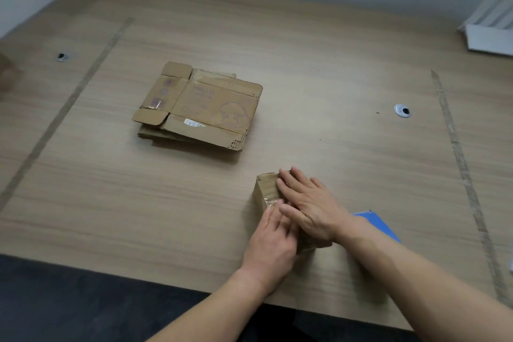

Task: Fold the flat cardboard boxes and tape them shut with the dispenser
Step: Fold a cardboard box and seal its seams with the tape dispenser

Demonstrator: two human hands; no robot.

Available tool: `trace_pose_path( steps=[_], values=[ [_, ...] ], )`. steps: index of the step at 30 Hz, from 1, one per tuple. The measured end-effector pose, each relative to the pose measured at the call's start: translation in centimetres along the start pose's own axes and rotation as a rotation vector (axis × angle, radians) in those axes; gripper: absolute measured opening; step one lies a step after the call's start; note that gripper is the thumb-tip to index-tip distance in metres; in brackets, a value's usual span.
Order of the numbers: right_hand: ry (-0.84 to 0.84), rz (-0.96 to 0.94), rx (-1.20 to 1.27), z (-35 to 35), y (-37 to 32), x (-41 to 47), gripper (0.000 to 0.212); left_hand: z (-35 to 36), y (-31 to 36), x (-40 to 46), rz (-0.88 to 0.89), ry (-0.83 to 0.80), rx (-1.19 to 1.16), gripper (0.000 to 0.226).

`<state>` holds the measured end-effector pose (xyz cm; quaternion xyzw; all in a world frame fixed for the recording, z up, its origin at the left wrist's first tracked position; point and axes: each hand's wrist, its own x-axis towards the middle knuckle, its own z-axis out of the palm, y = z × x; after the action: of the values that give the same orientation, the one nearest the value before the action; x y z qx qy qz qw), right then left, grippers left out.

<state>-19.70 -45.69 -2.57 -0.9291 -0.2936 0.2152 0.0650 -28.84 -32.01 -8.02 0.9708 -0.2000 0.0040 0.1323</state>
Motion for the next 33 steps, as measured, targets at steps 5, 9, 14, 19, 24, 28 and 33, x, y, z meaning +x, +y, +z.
trace_pose_path(
  steps=[5, 9, 14, 19, 24, 28, 33],
  values=[
    [0.011, 0.001, 0.072, 0.0, 0.6, -1.3, 0.111, 0.3, 0.0, -0.4, 0.008, 0.087, -0.014, 0.069],
    [0.116, 0.015, 0.183, 1.7, 1.2, -3.7, 0.099, 0.1, -0.5, -0.4, 0.045, 0.153, -0.014, 0.057],
    [0.196, -0.009, 0.095, 5.1, 1.7, -6.3, 0.062, -0.6, -0.9, -0.7, 0.062, 0.054, 0.059, 0.08],
    [0.205, -0.002, 0.094, 5.6, 1.8, -6.4, 0.059, -0.5, -0.5, -0.6, 0.065, 0.033, 0.109, 0.082],
    [0.113, -0.002, 0.201, 4.8, 1.4, -6.4, 0.073, -1.2, -0.6, -1.1, 0.059, 0.084, 0.031, 0.063],
    [0.411, 0.116, 0.438, 3.9, 0.2, -6.1, 0.069, -3.7, -0.3, -0.2, -0.26, 0.33, -0.3, 0.044],
    [0.35, 0.459, 0.529, 0.4, -1.0, -3.8, 0.041, -7.1, -1.0, 2.9, -0.862, 0.174, -0.56, 0.013]
  ],
)
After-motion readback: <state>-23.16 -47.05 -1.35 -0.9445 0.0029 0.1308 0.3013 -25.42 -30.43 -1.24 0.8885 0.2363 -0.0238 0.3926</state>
